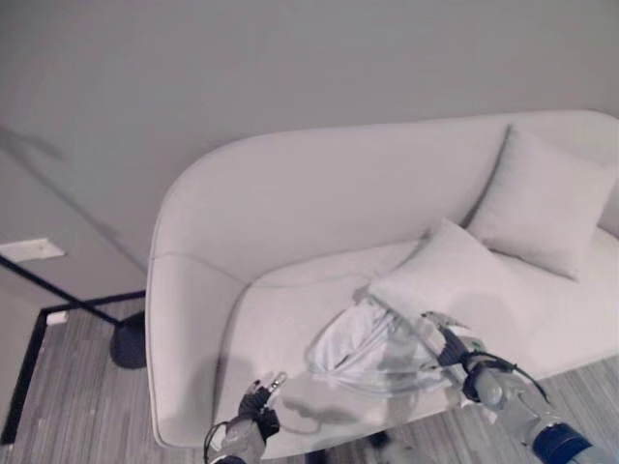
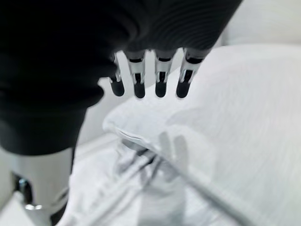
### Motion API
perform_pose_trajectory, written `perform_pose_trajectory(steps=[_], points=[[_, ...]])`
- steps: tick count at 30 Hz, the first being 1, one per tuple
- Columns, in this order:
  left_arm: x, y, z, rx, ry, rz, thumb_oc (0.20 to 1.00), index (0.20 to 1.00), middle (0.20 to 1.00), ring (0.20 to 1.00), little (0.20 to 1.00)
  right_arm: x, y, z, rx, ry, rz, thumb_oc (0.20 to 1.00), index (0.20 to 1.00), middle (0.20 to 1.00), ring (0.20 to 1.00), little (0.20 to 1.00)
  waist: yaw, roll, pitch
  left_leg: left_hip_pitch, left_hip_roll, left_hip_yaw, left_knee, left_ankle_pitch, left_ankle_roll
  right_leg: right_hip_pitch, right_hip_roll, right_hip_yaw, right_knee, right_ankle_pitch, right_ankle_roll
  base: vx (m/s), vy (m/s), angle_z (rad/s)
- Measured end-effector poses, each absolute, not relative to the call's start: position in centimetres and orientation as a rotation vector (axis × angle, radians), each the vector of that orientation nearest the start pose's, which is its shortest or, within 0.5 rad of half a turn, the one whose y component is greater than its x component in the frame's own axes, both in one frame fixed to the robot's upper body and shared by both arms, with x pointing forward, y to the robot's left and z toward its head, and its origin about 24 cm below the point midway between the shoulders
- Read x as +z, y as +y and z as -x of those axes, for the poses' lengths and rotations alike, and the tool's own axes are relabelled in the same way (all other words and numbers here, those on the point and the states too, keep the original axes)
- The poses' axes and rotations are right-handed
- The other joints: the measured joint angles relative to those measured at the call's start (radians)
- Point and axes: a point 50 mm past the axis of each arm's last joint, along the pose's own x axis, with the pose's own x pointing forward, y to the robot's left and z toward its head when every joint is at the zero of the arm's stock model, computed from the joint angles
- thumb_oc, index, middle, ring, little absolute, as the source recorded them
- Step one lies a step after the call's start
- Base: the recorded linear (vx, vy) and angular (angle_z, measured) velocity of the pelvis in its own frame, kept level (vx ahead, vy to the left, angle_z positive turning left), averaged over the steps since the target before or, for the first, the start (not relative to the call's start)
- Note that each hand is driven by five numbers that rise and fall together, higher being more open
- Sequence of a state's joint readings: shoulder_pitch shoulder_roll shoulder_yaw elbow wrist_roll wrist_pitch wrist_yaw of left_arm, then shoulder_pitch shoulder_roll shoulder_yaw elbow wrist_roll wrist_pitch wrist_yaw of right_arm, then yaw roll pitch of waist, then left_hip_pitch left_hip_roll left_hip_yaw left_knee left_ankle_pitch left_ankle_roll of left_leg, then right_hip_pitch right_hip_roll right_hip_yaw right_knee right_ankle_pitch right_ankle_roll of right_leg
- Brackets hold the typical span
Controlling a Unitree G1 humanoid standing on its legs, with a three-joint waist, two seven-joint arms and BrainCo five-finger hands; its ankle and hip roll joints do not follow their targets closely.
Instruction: Hang the clothes on the sofa on the clothes rack.
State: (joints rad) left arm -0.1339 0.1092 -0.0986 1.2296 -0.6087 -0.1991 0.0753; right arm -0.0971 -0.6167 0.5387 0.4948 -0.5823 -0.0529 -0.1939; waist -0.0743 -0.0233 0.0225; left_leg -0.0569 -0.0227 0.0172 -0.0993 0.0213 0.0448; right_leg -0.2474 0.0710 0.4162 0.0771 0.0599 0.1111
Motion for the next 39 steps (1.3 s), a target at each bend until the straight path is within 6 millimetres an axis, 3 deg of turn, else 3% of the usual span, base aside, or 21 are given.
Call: perform_pose_trajectory(steps=[1,2,5,6,10,12,14,21,26,30,31,35,39], points=[[-14.9,19.5,-14.7,0.429,0.903,0.318,1.0,1.0,1.0,1.0,1.0,-4.3,-22.5,-22.8,0.392,0.253,1.328,1.0,1.0,1.0,1.0,1.0,0.002,0.008,-0.006,0.008,0.006,-0.009,0.0,-0.001,-0.009,0.02,-0.002,0.0,-0.036,0.013,-0.008,0.09,-0.182,0.16],[-15.1,20.5,-13.8,0.504,0.913,0.331,1.0,1.0,1.0,1.0,1.0,-2.8,-22.1,-23.5,0.419,0.162,1.395,1.0,1.0,1.0,1.0,1.0,0.008,0.014,-0.005,0.006,0.022,-0.009,0.006,0.009,-0.036,0.05,-0.002,-0.02,-0.103,0.052,-0.028,0.06,-0.102,0.15],[-15.1,21.5,-13.3,0.542,0.907,0.31,1.0,1.0,1.0,1.0,1.0,-0.5,-21.6,-24.7,0.434,0.009,1.465,1.0,1.0,1.0,1.0,1.0,0.015,0.009,0.003,-0.003,0.045,-0.006,0.005,0.009,-0.048,0.078,0.008,-0.036,-0.173,0.093,-0.054,0.1,-0.137,0.12],[-15.0,21.4,-13.5,0.536,0.894,0.308,1.0,1.0,1.0,1.0,1.0,-0.2,-21.7,-24.9,0.438,-0.014,1.493,1.0,1.0,1.0,1.0,1.0,0.02,-0.001,0.005,-0.003,0.063,-0.015,0.005,0.005,-0.075,0.079,0.024,-0.047,-0.175,0.096,-0.061,0.05,-0.113,0.21],[-15.3,20.0,-13.4,0.495,0.918,0.309,1.0,1.0,1.0,1.0,1.0,-0.8,-20.6,-25.4,0.557,-0.111,1.648,1.0,1.0,1.0,1.0,1.0,0.028,-0.015,0.017,-0.032,0.089,-0.052,0.004,-0.003,-0.105,0.061,0.046,-0.087,-0.174,0.098,-0.099,0.04,-0.101,0.28],[-15.2,19.6,-13.7,0.489,0.912,0.318,1.0,1.0,1.0,1.0,1.0,0.4,-19.7,-25.5,0.616,-0.231,1.72,1.0,1.0,1.0,1.0,1.0,0.031,-0.004,0.026,-0.059,0.102,-0.056,0.005,0.002,-0.112,0.043,0.05,-0.112,-0.174,0.098,-0.105,0.01,-0.062,0.35],[-15.2,19.4,-13.8,0.492,0.905,0.321,1.0,1.0,1.0,1.0,1.0,3.0,-18.5,-26.0,0.575,-0.383,1.727,1.0,1.0,1.0,1.0,1.0,0.038,0.006,0.034,-0.078,0.104,-0.056,0.005,0.004,-0.115,0.026,0.047,-0.121,-0.174,0.104,-0.114,0.02,-0.035,0.16],[-15.5,19.1,-12.9,0.521,0.933,0.318,1.0,1.0,1.0,1.0,1.0,6.3,-15.3,-25.5,0.527,-0.614,1.632,1.0,1.0,1.0,1.0,1.0,0.051,0.023,0.046,-0.081,0.092,-0.06,0.002,0.015,-0.123,0.032,0.032,-0.14,-0.174,0.099,-0.111,0.05,-0.015,0.09],[-15.7,19.4,-12.0,0.544,0.95,0.322,1.0,1.0,1.0,1.0,1.0,5.3,-14.2,-25.4,0.553,-0.597,1.595,1.0,1.0,1.0,1.0,1.0,0.054,0.03,0.05,-0.057,0.081,-0.085,0.005,0.019,-0.119,0.066,0.019,-0.162,-0.175,0.082,-0.1,0.06,-0.009,0.13],[-15.6,19.4,-12.3,0.549,0.941,0.33,1.0,1.0,1.0,1.0,1.0,2.8,-13.3,-25.9,0.648,-0.531,1.614,1.0,1.0,1.0,1.0,1.0,0.076,0.031,0.051,-0.056,0.079,-0.09,0.006,0.021,-0.118,0.069,0.016,-0.17,-0.175,0.081,-0.099,0.02,-0.021,0.07],[-15.5,19.4,-12.6,0.558,0.926,0.337,1.0,1.0,1.0,1.0,1.0,0.9,-12.8,-26.2,0.688,-0.464,1.623,1.0,1.0,1.0,1.0,1.0,0.086,0.032,0.054,-0.062,0.079,-0.101,0.006,0.025,-0.12,0.067,0.016,-0.18,-0.175,0.078,-0.1,-0.03,-0.039,0.19],[-14.8,19.1,-14.1,0.554,0.863,0.365,1.0,1.0,1.0,1.0,1.0,-2.7,-11.6,-26.9,0.746,-0.321,1.67,1.0,1.0,1.0,1.0,1.0,0.107,0.034,0.083,-0.1,0.082,-0.119,0.005,0.029,-0.13,0.039,0.019,-0.196,-0.174,0.084,-0.104,-0.04,-0.027,0.15],[-14.1,19.0,-16.0,0.549,0.806,0.375,1.0,1.0,1.0,1.0,1.0,-3.5,-11.7,-28.5,0.702,-0.257,1.774,1.0,1.0,1.0,1.0,1.0,0.127,0.052,0.143,-0.163,0.082,-0.143,0.005,0.054,-0.135,-0.02,0.017,-0.219,-0.174,0.103,-0.103,-0.02,-0.002,0.18]])
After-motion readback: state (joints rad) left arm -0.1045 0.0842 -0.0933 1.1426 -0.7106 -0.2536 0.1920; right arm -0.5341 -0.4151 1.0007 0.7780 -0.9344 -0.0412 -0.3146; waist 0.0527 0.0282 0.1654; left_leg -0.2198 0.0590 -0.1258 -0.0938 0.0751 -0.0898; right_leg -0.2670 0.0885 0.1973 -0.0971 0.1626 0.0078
